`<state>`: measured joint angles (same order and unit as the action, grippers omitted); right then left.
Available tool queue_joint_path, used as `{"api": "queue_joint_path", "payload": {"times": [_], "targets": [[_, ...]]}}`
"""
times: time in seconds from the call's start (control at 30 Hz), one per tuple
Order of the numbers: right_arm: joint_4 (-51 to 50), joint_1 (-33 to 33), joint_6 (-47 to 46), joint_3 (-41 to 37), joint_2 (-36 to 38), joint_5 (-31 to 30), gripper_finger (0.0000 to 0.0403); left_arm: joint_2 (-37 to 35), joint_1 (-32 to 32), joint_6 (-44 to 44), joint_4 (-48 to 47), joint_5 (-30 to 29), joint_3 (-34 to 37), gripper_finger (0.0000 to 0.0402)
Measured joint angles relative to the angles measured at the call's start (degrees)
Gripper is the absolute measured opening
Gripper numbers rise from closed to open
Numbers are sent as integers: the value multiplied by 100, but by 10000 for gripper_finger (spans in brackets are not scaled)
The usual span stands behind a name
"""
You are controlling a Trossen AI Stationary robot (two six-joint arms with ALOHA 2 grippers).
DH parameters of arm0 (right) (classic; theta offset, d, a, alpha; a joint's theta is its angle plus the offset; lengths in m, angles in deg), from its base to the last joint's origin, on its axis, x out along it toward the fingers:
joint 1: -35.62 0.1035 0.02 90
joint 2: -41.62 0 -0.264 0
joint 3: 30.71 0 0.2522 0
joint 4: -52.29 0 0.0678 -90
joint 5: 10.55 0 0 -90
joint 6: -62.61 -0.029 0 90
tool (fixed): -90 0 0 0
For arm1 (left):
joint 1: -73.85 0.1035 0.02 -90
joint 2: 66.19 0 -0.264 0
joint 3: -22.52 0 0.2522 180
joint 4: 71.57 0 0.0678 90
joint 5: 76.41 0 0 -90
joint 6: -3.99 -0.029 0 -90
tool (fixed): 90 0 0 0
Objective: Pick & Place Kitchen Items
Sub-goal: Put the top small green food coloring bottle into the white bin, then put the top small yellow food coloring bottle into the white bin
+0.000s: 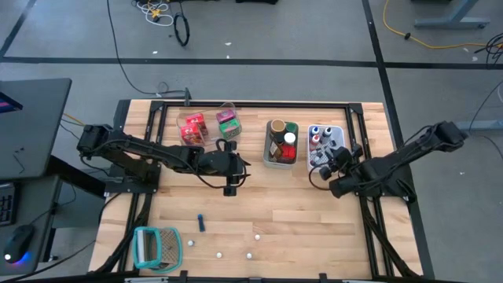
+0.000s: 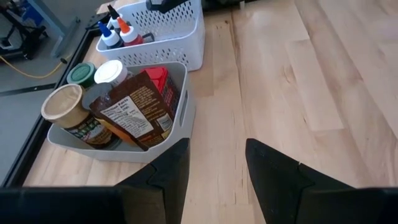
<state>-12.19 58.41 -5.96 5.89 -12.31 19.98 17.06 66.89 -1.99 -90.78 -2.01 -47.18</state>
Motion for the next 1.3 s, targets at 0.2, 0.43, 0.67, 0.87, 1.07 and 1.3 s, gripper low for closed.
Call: {"api": "queue_joint_path", "payload": {"times": [0.2, 0.43, 0.67, 0.87, 1.07, 1.3], "targets": [[161, -171, 5, -197, 0, -11, 89, 0, 1, 5, 8, 0, 0, 166], [728, -311, 125, -516, 2, -126, 107, 0, 0, 122, 52, 0, 0, 166], [854, -458, 198, -525, 2, -133, 138, 0, -1, 125, 89, 0, 0, 166], [854, -581, 203, -530, 2, -213, 168, 0, -2, 101, 195, 1, 0, 166], [1420, -595, 1023, -530, 2, -677, 182, 0, -2, 101, 226, 2, 0, 166], [3692, -595, 4300, -530, 0, -617, 183, 0, -10, 322, 240, 52, 0, 166]]}}
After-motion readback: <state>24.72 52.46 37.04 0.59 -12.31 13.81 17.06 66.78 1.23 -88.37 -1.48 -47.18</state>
